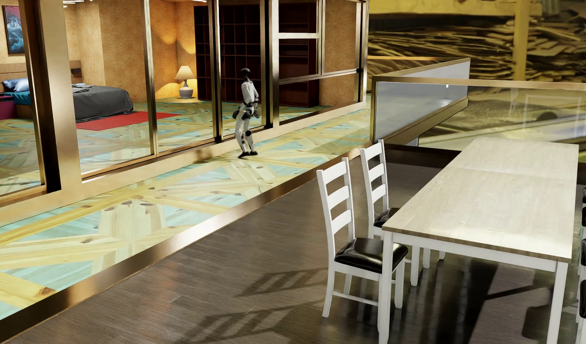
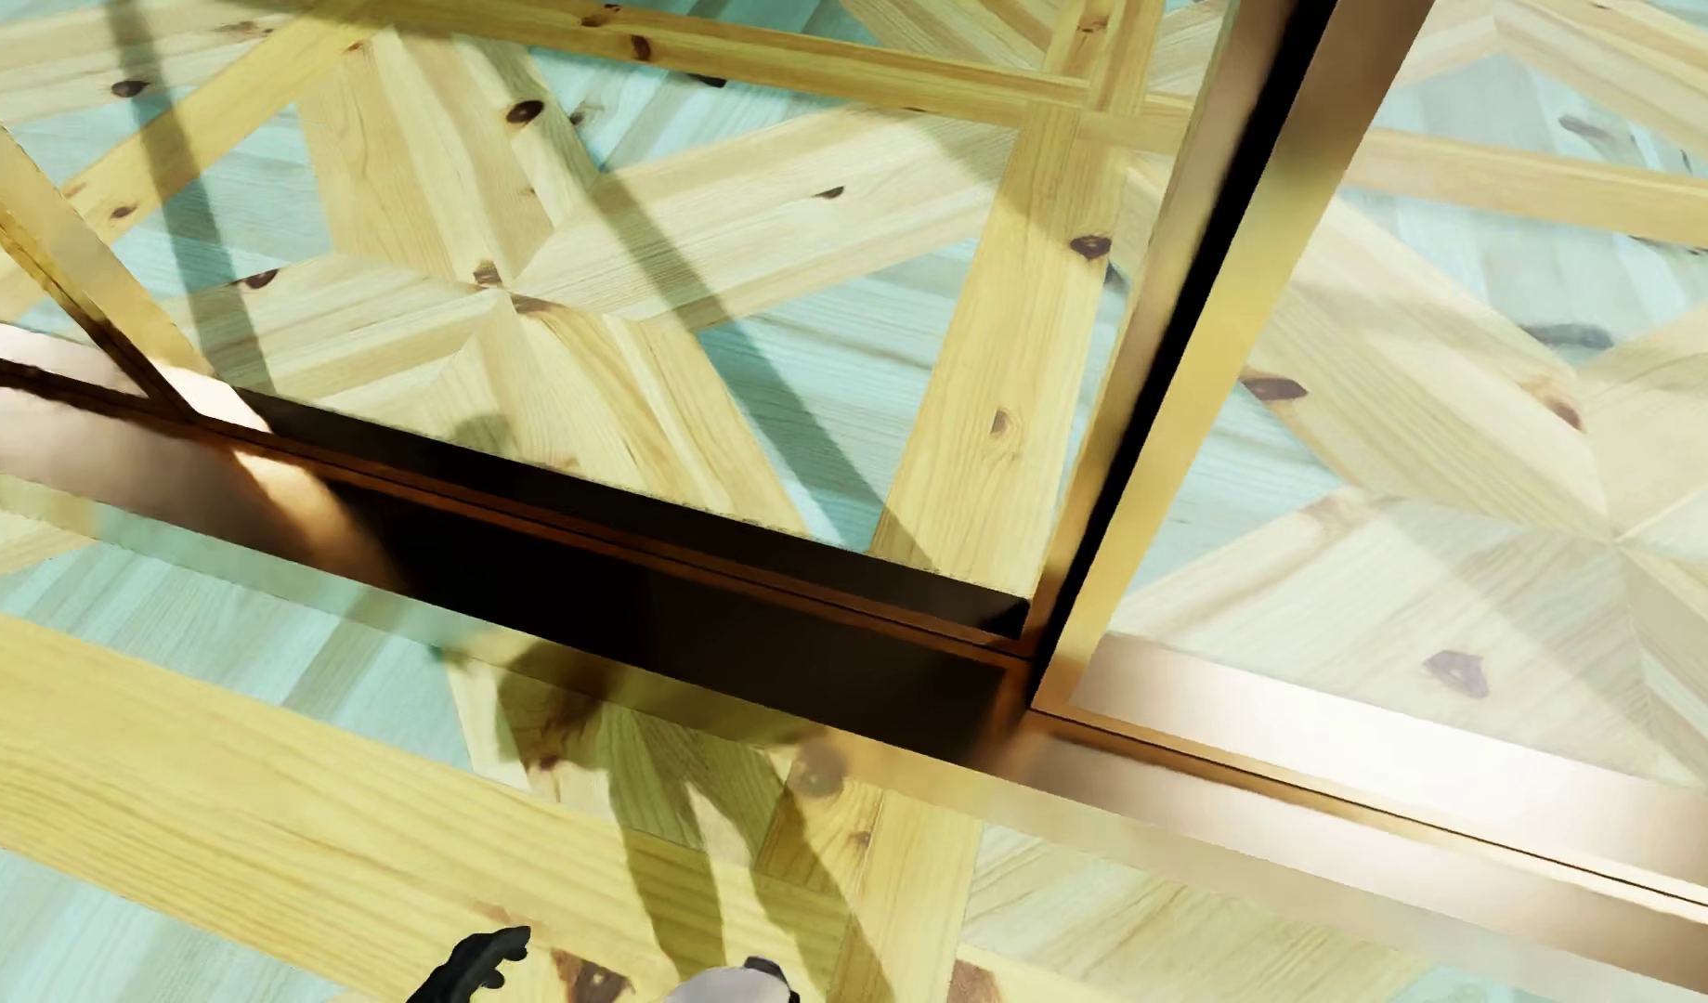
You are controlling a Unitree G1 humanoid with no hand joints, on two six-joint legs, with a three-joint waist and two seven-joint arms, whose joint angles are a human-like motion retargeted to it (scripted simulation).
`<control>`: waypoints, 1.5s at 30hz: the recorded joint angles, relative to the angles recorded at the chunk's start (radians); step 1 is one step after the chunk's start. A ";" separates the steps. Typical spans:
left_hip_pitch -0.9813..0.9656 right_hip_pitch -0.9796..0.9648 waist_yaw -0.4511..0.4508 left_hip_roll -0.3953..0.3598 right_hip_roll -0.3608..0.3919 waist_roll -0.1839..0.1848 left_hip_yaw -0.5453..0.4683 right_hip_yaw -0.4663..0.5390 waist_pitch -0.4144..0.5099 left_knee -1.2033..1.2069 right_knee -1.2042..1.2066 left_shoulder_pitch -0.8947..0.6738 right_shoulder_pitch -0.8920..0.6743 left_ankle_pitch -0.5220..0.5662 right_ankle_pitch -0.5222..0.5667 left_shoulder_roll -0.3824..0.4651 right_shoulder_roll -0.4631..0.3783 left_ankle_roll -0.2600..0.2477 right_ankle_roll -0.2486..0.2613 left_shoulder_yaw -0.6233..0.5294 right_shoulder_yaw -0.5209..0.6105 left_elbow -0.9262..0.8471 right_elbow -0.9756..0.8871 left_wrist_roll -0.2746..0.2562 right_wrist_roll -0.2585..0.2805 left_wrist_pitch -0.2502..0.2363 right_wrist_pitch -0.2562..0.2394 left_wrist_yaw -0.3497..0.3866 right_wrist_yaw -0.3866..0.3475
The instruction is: Walk towards the table
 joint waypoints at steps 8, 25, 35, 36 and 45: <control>-0.037 0.126 0.055 0.271 -0.069 0.052 0.119 -0.259 -0.024 -0.452 -0.122 0.220 -0.486 0.032 -0.017 0.100 -0.257 0.014 0.014 0.197 0.237 0.366 0.056 0.043 -0.319 0.262 -0.076 -0.001 0.022; 0.088 -0.066 0.054 0.096 -0.380 -0.064 0.525 -0.348 0.037 -0.223 0.926 0.093 -0.424 -0.247 0.190 -0.030 -0.042 0.282 -0.010 -0.098 0.221 0.240 -0.161 0.122 0.236 0.039 0.150 -0.166 -0.236; 0.609 -0.431 -0.043 0.000 -0.041 -0.081 0.100 -0.293 0.024 -0.521 -0.219 -0.181 0.063 -0.361 0.228 0.121 -0.030 0.256 0.063 0.011 0.213 0.326 0.027 0.071 0.170 0.070 0.040 -0.015 0.035; 0.654 -0.429 -0.043 0.005 0.012 -0.082 0.107 -0.267 0.026 -0.524 -0.265 -0.189 0.062 -0.364 0.204 0.110 -0.034 0.262 0.090 0.007 0.196 0.339 0.021 0.062 0.142 0.076 0.033 -0.016 0.072; 0.309 -0.223 -0.040 0.286 -0.008 0.048 0.291 -0.423 0.036 0.442 0.084 -0.176 -0.201 0.017 0.144 -0.005 0.018 0.085 -0.167 -0.165 -0.047 0.237 -0.003 0.153 0.272 -0.004 0.201 -0.057 -0.118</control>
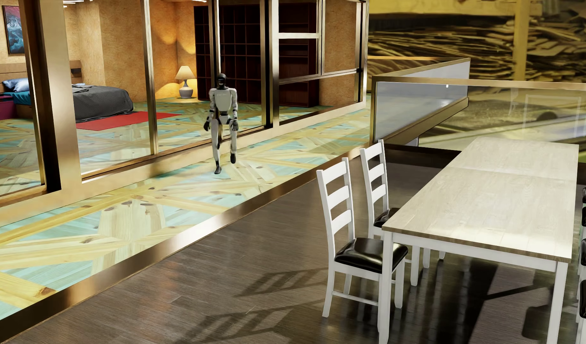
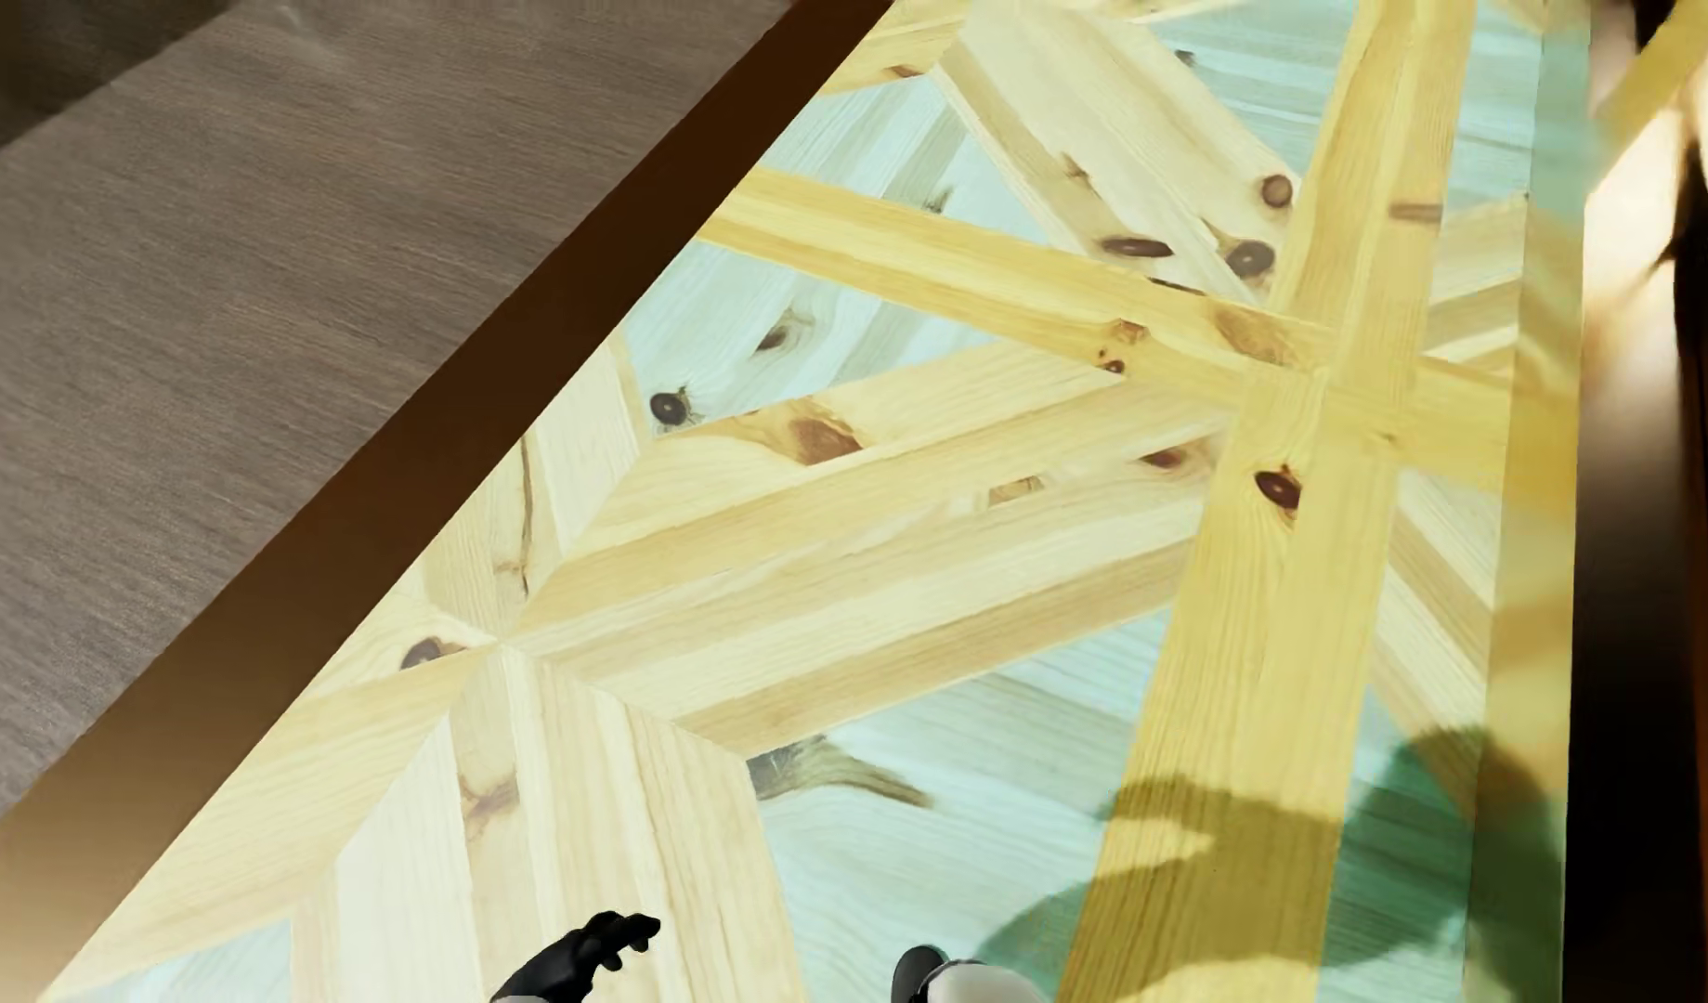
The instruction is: Walk towards the table
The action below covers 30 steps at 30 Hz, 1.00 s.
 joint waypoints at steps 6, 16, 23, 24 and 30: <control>-0.349 0.336 0.108 0.072 0.037 0.046 0.088 -0.067 -0.036 -0.396 -0.173 0.066 -0.422 -0.035 -0.143 0.103 -0.206 0.056 0.028 -0.010 0.292 -0.221 0.001 -0.151 -0.288 -0.060 -0.186 -0.015 -0.008; -0.273 0.638 0.119 0.030 0.010 -0.004 0.325 -0.064 -0.063 -0.692 0.162 0.152 -0.387 -0.123 -0.027 0.002 -0.126 0.246 0.184 0.099 0.233 0.188 -0.211 -0.079 0.095 0.184 -0.187 -0.071 -0.097; 0.050 0.019 0.088 -0.181 -0.151 -0.096 0.175 0.118 -0.054 -0.784 0.883 0.130 0.038 -0.317 0.076 -0.059 -0.032 0.180 0.131 0.143 0.142 0.211 0.063 0.031 -0.064 0.111 -0.009 -0.076 0.057; 0.087 -0.049 0.074 -0.206 -0.188 -0.098 0.110 0.109 -0.053 -0.802 0.817 0.089 0.109 -0.335 0.065 -0.049 -0.021 0.173 0.108 0.131 0.177 0.198 0.080 0.043 -0.106 0.080 -0.033 -0.075 0.081; 0.318 -0.152 0.000 -0.258 -0.165 -0.109 -0.133 0.016 -0.023 -0.930 -0.296 -0.061 0.261 -0.398 0.080 -0.020 0.073 0.132 0.205 0.071 0.145 0.055 0.066 -0.091 -0.172 -0.029 -0.206 0.038 0.226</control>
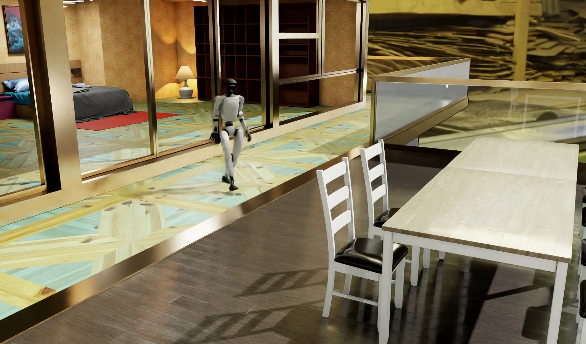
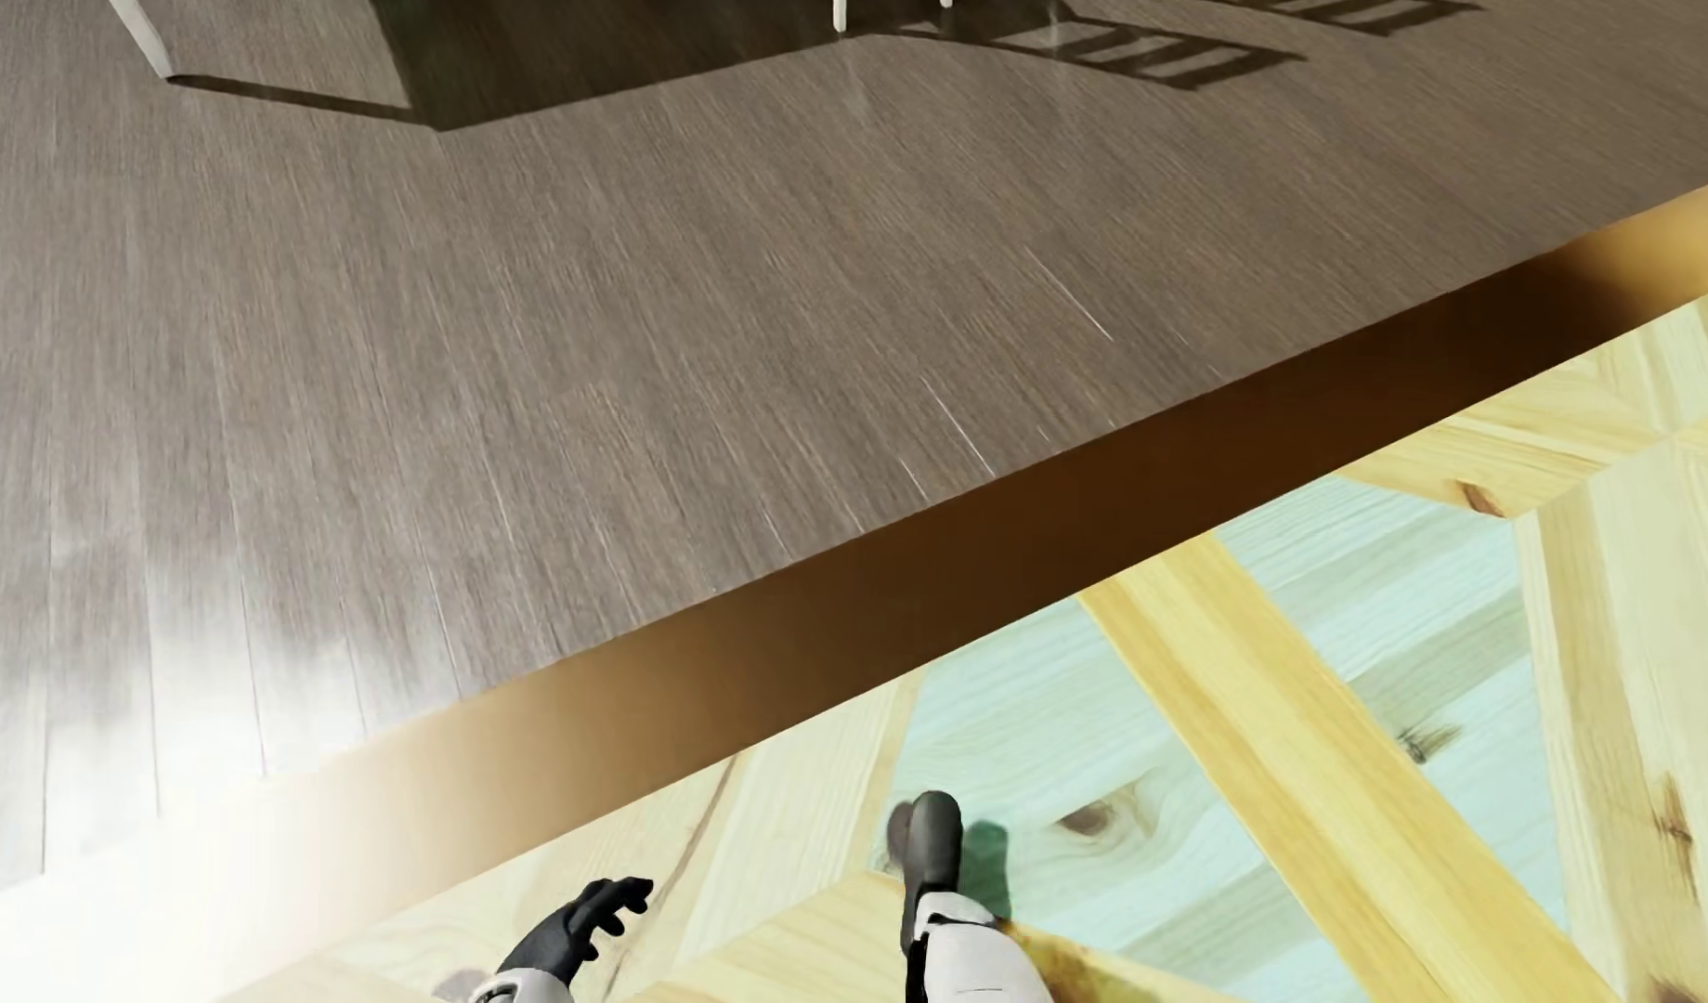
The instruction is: Walk towards the table
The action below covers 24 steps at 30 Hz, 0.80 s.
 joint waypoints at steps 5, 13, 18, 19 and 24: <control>0.130 -0.008 -0.018 0.044 0.067 0.030 -0.015 0.002 0.024 0.153 0.228 -0.079 -0.152 0.139 0.096 0.021 -0.020 -0.008 -0.138 -0.139 -0.080 0.183 -0.088 0.044 -0.071 0.112 0.087 -0.056 -0.169; -0.426 0.392 0.055 0.448 0.153 0.146 0.182 -0.125 0.010 0.967 0.211 -0.016 -0.636 0.365 -0.159 0.049 -0.191 -0.024 -0.171 -0.202 0.036 0.006 -0.019 0.136 -0.104 0.044 0.066 -0.084 -0.231; -0.596 0.616 0.118 0.326 0.225 0.141 0.198 -0.070 0.005 0.258 0.131 0.110 -0.842 0.377 -0.292 0.041 -0.217 -0.093 -0.150 -0.021 0.100 -0.220 -0.197 -0.224 0.125 0.006 0.018 0.008 -0.343; -0.589 0.654 0.116 0.296 0.237 0.138 0.184 -0.060 0.004 0.026 0.115 0.122 -0.857 0.397 -0.317 0.048 -0.214 -0.114 -0.146 -0.013 0.110 -0.212 -0.243 -0.210 0.181 0.033 0.018 0.023 -0.360; -0.643 0.850 0.092 0.293 0.237 0.115 0.327 -0.053 0.002 0.025 0.145 0.111 -0.687 0.402 -0.309 0.037 -0.188 -0.005 -0.099 0.049 0.144 0.092 -0.410 -0.051 0.276 0.238 0.035 -0.070 -0.373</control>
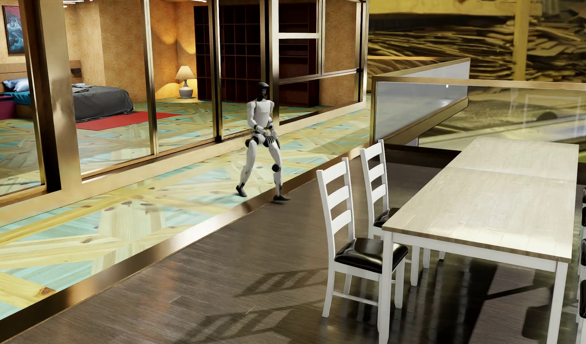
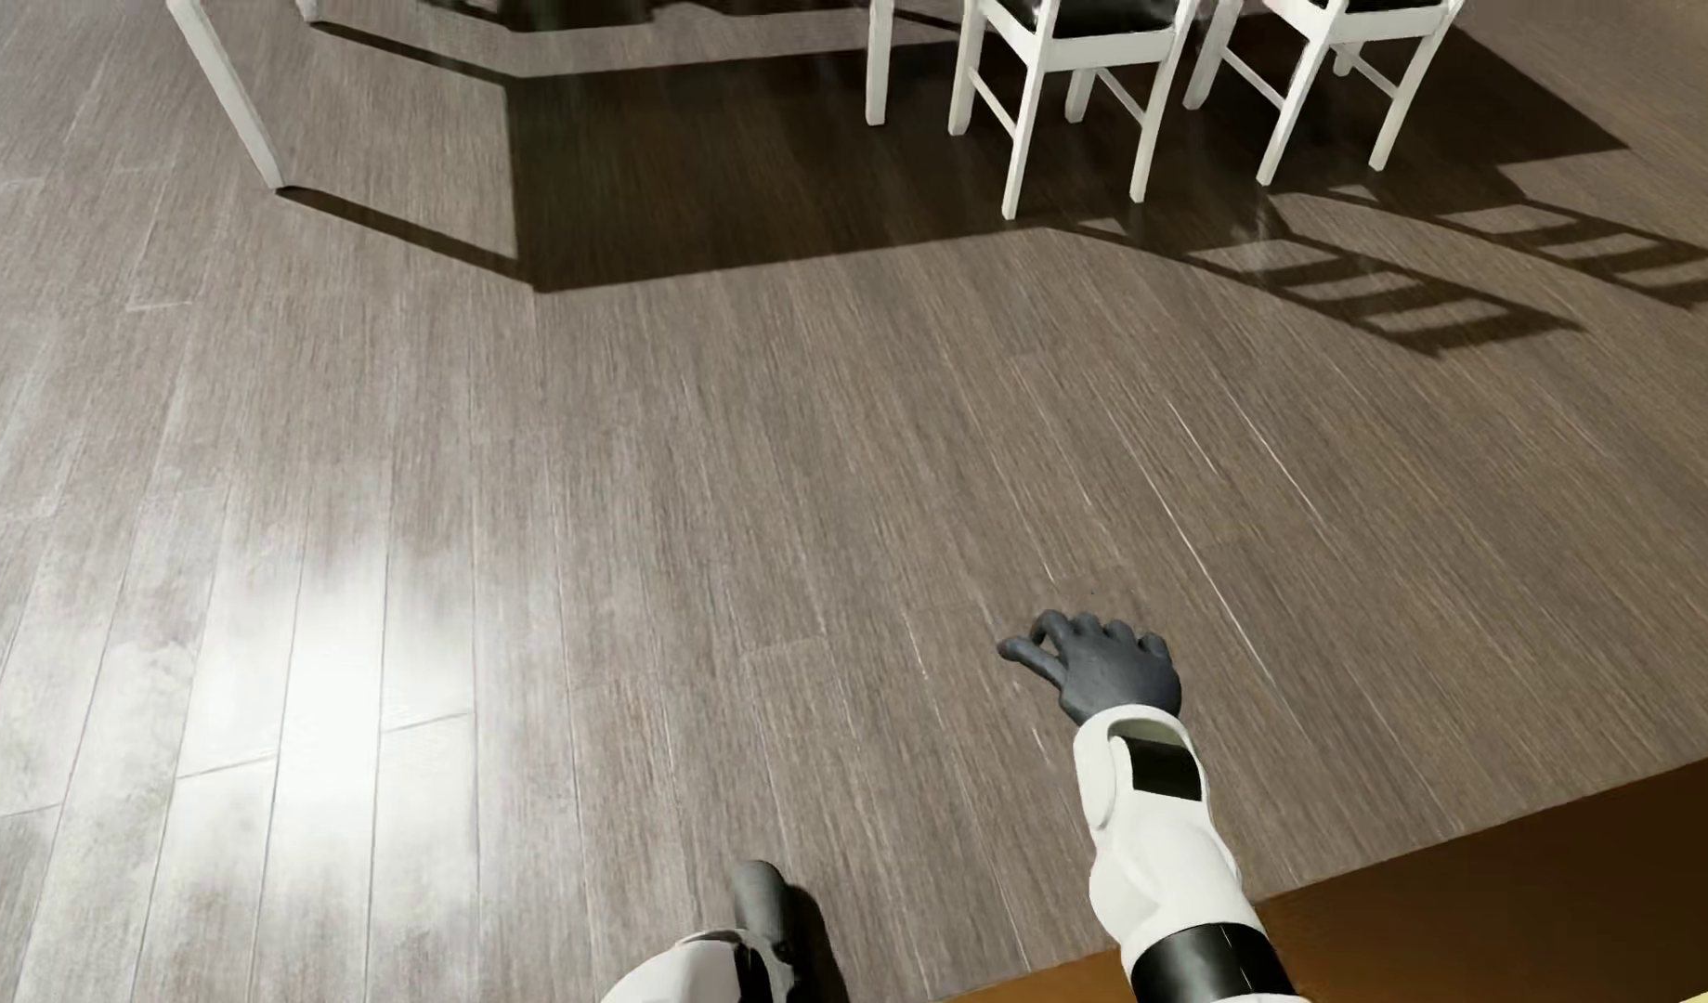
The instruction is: Walk towards the table
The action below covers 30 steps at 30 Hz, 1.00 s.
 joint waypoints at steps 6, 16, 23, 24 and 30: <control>0.181 -0.330 0.010 -0.068 -0.228 -0.095 0.097 0.117 -0.004 0.223 0.863 0.147 0.270 -0.204 0.392 -0.092 0.074 0.047 0.058 0.057 0.016 0.056 0.501 0.083 -0.123 -0.065 0.238 -0.013 0.260; 0.618 -0.805 -0.123 -0.279 -0.274 -0.136 -0.187 -0.003 -0.027 -0.044 -0.042 -0.168 0.718 -0.379 0.340 -0.008 0.163 -0.025 0.013 -0.075 -0.150 -0.009 0.359 0.146 -0.231 -0.198 0.012 0.018 0.296; 0.748 -0.841 -0.123 -0.193 -0.075 -0.069 -0.164 0.075 -0.030 0.239 0.134 -0.096 0.503 -0.165 0.402 0.026 0.187 -0.082 -0.143 -0.111 -0.394 -0.062 0.141 0.049 -0.089 -0.164 0.075 0.033 0.052; 0.688 -0.815 -0.126 -0.150 -0.073 -0.050 -0.178 0.051 -0.028 0.417 0.188 -0.084 0.470 -0.073 0.336 0.032 0.211 -0.120 -0.146 -0.128 -0.435 -0.038 0.122 0.069 0.015 -0.130 0.090 0.006 0.000; 0.196 -0.495 -0.050 0.114 -0.004 0.018 -0.182 0.012 -0.034 0.936 0.101 0.038 0.187 -0.035 0.148 0.035 0.135 -0.069 -0.134 -0.069 -0.222 -0.086 0.339 0.066 -0.048 -0.119 0.167 -0.040 0.091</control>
